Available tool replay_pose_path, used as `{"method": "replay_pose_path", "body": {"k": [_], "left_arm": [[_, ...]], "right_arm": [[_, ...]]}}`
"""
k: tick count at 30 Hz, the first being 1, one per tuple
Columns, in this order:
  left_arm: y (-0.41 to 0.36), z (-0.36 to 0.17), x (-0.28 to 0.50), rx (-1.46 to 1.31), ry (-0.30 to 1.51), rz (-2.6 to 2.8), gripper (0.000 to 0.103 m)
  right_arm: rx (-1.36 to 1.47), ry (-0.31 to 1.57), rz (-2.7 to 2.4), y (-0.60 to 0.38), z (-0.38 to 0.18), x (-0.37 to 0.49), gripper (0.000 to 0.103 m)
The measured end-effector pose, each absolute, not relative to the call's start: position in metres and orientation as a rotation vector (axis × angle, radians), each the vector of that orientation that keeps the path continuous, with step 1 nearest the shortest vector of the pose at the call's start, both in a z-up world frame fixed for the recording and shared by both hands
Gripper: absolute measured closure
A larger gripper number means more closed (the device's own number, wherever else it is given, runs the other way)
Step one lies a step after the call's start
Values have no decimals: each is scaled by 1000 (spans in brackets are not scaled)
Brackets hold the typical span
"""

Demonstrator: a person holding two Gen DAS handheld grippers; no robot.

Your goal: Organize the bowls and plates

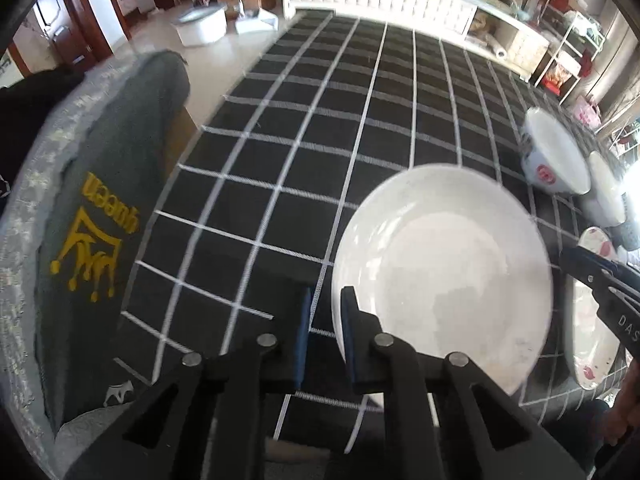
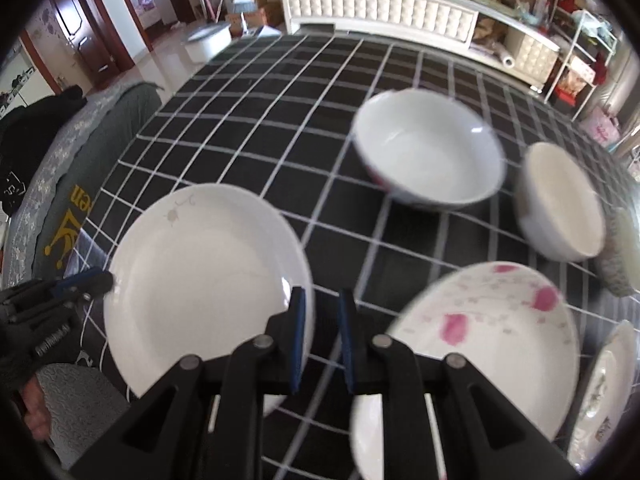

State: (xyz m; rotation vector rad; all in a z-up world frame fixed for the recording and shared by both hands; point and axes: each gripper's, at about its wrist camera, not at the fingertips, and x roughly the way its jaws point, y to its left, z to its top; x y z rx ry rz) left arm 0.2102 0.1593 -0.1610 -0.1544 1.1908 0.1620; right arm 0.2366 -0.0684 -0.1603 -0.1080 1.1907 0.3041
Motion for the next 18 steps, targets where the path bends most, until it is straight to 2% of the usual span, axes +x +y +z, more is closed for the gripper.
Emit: {"method": "replay_pose_path", "body": {"k": [5,12,17,18], "left_arm": [[131,-122,199,-151,1126,71,89],[53,-110,197,-33,1104,-14,89],[13,-119,201,-73,1142,-125,84],[6,-123,204,-77,1151,-137,78]], "right_arm": [[-57,1154,251,-114,-139,219,83],[0,1118,190,-168,-124,193,83],[5,1116,128,-204,-123,185,81],[2,1121,116,-212,-125,184,77]]}}
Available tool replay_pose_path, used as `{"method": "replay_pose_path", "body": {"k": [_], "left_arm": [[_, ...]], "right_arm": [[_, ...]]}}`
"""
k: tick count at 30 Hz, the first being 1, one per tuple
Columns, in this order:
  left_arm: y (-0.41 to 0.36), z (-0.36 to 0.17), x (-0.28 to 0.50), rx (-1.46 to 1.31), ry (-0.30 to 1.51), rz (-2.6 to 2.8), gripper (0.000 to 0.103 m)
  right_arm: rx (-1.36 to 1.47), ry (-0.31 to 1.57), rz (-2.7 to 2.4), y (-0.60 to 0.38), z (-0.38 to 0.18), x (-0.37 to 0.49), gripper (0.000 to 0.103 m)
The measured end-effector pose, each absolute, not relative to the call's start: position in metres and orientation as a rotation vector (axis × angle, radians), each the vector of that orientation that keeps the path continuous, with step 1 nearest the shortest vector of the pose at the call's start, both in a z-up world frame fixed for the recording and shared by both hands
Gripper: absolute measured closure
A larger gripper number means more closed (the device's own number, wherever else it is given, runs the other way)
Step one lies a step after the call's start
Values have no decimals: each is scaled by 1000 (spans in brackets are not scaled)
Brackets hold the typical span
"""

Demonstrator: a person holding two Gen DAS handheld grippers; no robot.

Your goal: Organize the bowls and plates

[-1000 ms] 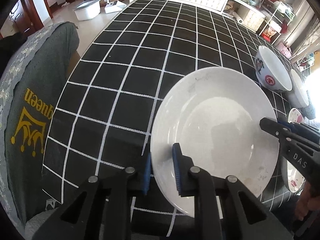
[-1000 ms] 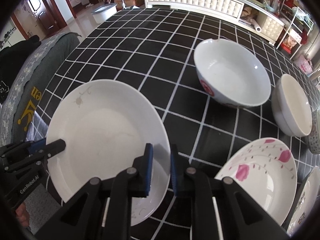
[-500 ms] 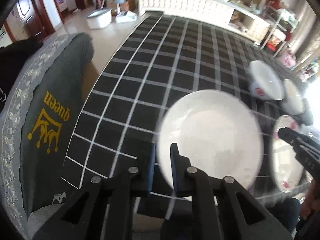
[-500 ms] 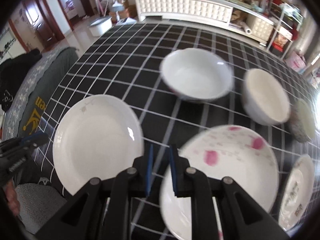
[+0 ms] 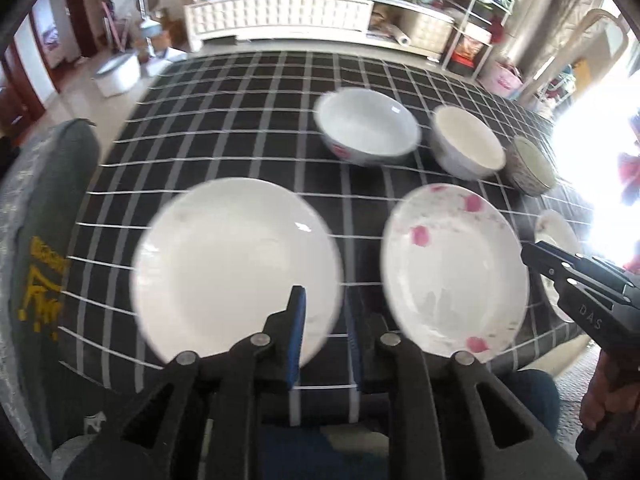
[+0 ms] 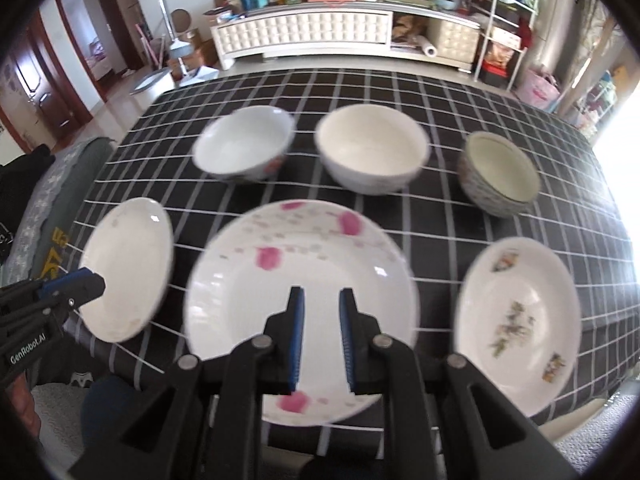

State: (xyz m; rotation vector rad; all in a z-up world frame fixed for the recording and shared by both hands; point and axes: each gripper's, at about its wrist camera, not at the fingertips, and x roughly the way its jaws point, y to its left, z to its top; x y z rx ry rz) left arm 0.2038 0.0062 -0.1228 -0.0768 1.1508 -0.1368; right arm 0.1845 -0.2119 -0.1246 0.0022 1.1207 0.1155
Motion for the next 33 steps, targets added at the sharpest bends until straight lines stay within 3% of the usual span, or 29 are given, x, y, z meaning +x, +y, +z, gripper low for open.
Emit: {"method": "replay_pose_path", "body": {"k": [1,4,13,24,28,30,33], "left_arm": [[0,-126,206,-83,1161,-149,74],[-17,-132,210,-96,1168,-174,73],[-48,-161,233,-48,1225,-180,73],[-60,-193,247,-14,1283,-179,74],[-63,-202,250,-30,1301,-198,86],[-65,-203,251,-45,1300,-193,86],[-67,-204,250,-30,1291,-191,85]], "right_arm": [[1,1124,106,-217,-126,184,70],[7,1131,80,-234,-131,184,60],[12,1162,62,-264,-149,198,53],[-2,1232,84,-264,-181,213,53],[-1,1236,85,-263,-185,214,53],[0,1236,88,-263,-187,214,53],[7,1248,96,-261,-190,215,68]]}}
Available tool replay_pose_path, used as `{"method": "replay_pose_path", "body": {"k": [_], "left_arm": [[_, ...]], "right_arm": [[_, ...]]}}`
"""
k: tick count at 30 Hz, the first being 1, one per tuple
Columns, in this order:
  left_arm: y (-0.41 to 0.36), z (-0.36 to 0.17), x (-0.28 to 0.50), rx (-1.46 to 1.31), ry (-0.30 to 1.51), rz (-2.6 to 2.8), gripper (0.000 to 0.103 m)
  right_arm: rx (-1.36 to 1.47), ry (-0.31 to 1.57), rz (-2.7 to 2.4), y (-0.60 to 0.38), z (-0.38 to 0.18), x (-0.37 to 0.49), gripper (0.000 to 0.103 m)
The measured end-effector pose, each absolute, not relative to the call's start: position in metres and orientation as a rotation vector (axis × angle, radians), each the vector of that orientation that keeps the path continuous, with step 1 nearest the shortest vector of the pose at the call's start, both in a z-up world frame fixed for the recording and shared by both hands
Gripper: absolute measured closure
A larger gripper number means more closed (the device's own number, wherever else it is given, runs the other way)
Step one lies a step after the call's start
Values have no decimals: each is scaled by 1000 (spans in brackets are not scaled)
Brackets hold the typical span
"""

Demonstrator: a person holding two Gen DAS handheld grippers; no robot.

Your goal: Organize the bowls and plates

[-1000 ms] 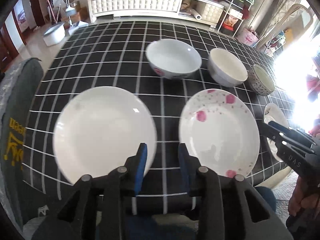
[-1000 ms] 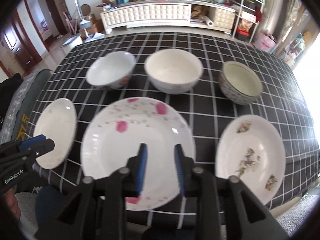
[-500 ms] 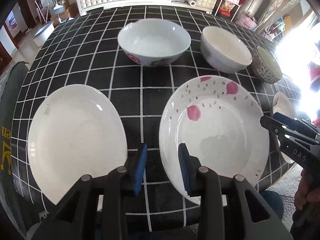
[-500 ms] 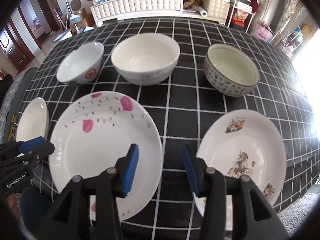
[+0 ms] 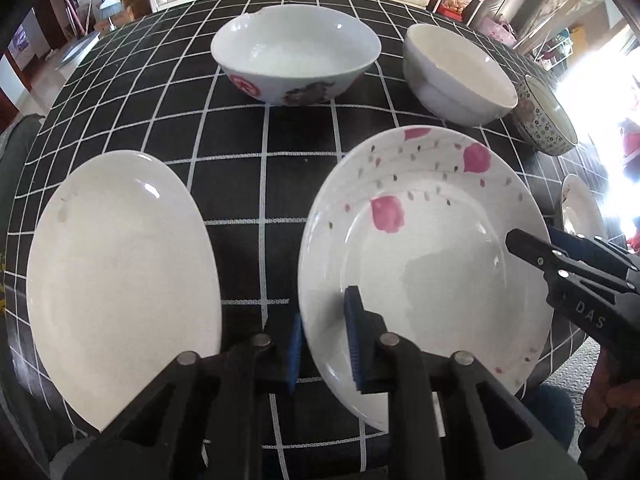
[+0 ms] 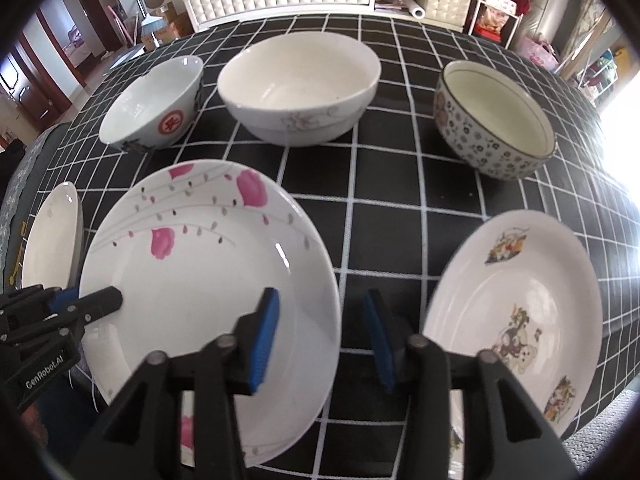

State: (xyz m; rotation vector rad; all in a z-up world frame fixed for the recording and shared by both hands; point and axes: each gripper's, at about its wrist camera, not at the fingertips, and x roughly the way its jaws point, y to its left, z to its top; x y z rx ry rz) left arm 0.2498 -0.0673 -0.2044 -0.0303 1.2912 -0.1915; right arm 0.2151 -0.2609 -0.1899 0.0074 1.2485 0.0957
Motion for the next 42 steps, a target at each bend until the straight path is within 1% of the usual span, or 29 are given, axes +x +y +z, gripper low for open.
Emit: {"method": "replay_pose_path", "body": {"k": [1,5,8,10,12,21,25,30,36,42], "left_arm": [[-68,-205,249,-27,1289,-193,85],[-74,-205,247,12,1276,-193,85],[-75,-205,247,14,1274,-192,85],[-73,-203,247,7,1279,-195,87],[-69,-200,245,-13,1279,-199,89],[-50,-168,228,2,1217,-193,89],[-27,-152,217,-21,1185,-152,89],[20,-140,206,-69,1163,-84,89],[66,-138,194,-115,1156,4,89],[109,-147,187,-144,1172,71,90]], "right_arm": [[15,1254,103,-260,-191,214,73],[14,1245,93,-258,-192,211,74],[23,1239,77,-258,-192,209,76],[54,1246,66,-262,-190,207,79],[78,1250,62,-266,-187,204,80],[110,1211,70,-260,-160,188,81],[87,1187,113,-236,-147,187,81],[69,1175,177,-191,-139,202,81],[22,1175,257,-141,-141,209,81],[-8,1208,313,-98,-154,219,81]]}}
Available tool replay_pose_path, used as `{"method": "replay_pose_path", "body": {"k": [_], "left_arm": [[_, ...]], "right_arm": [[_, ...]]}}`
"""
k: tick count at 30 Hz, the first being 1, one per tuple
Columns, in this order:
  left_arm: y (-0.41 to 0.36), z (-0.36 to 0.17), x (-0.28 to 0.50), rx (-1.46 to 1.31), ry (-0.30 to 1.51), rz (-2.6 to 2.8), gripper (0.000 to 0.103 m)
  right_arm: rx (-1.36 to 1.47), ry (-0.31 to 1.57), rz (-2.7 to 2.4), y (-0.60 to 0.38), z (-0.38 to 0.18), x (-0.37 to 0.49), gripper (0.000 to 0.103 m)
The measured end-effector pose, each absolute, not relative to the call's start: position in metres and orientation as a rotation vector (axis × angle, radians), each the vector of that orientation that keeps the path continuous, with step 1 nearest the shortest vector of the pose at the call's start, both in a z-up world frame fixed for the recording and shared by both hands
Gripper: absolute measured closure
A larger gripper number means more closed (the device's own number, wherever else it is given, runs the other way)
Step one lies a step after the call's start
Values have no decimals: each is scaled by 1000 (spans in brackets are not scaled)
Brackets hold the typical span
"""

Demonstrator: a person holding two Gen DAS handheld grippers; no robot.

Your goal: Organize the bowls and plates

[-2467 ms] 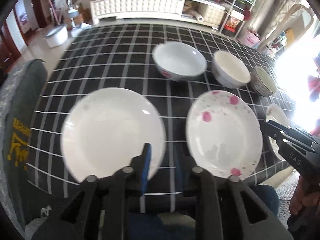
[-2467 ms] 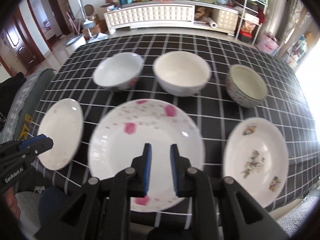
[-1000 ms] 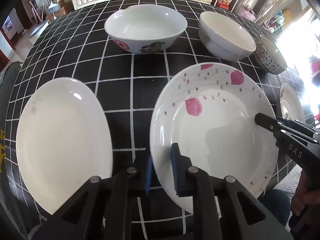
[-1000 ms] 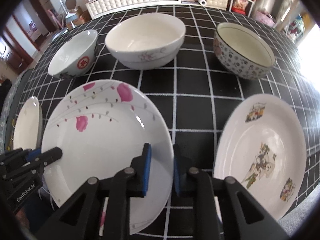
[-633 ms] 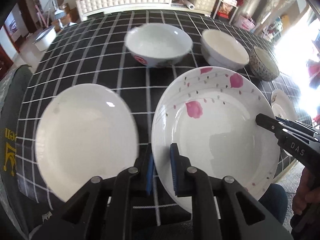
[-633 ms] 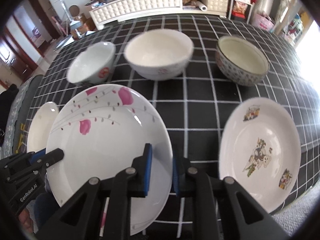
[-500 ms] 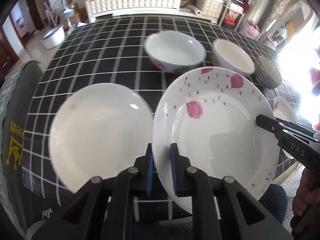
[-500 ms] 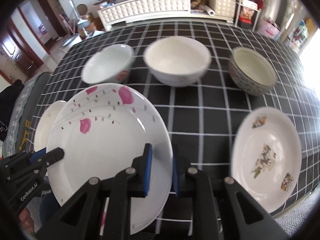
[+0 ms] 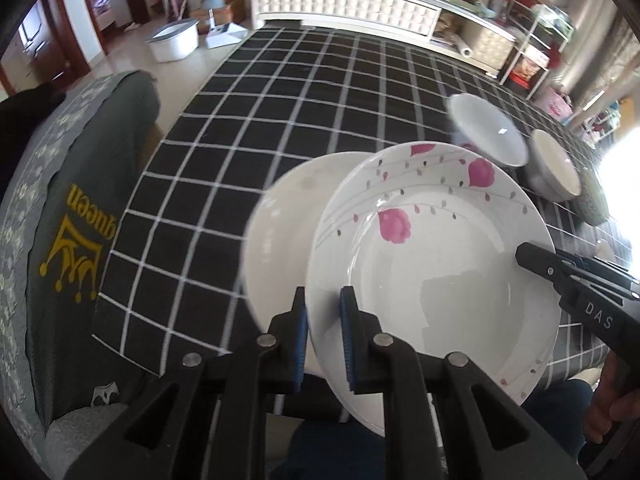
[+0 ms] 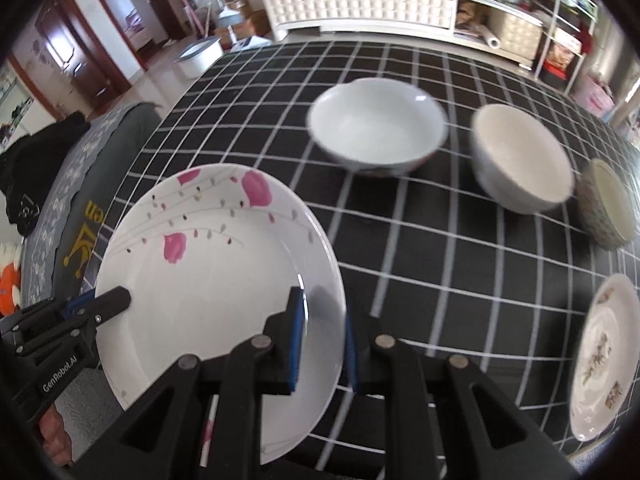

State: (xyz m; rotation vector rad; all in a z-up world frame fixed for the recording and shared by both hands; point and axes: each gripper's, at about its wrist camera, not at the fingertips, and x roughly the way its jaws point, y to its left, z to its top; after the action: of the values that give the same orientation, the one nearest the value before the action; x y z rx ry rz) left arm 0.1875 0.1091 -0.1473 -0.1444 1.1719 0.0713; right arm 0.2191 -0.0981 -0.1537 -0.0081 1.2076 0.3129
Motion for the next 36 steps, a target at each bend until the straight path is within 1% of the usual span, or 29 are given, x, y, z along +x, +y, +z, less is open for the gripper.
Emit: {"method": "replay_pose_path", "body": {"k": [13,19,25,28,33,35,36], "left_arm": [[139,-170,202,-185,1197,98,90],[143,-171,215,-131,1195,124,90],[150,-179,219,-150,1212,119,90],[150,-177,217,-146,1208,127,92],[150,-161,207,-122,1204,154,92],[145,-149,204,-125,1181,129,92],[142,-144,204,-127,1172,120,92]], "right_arm": [[-64,1241,334,-60,-171,232,81],[-55,1265,342,-55,-182,236,81],[-105,1242,340,-50,-182,234,81],[-94,1243,342,-51,-181,233,81],[-63,1223,317,-58,-170,228,81],[-45,1218,319,-63,-162,224,79],[-42,1216,318,-65,-158,222,76]]}}
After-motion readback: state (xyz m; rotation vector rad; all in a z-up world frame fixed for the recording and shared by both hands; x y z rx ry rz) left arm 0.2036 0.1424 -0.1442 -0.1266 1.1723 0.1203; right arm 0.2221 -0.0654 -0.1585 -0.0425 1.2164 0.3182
